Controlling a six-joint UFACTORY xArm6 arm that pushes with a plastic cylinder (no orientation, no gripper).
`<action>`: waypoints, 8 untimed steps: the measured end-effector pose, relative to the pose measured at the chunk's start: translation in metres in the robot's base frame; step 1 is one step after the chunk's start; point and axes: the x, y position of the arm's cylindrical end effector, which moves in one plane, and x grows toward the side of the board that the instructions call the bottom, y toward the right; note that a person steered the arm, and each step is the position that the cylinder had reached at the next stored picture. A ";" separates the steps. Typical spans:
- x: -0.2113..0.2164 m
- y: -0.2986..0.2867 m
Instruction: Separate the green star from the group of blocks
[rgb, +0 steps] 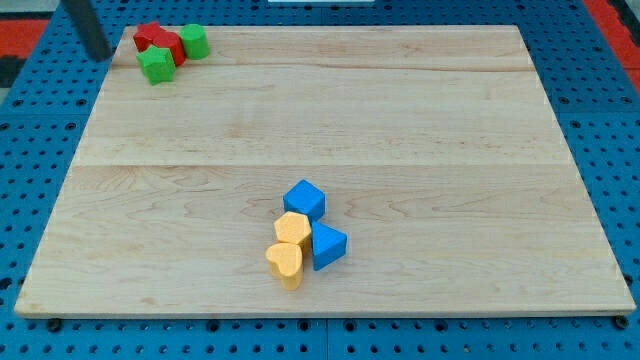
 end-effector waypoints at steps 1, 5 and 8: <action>-0.009 0.016; 0.057 0.180; 0.083 0.110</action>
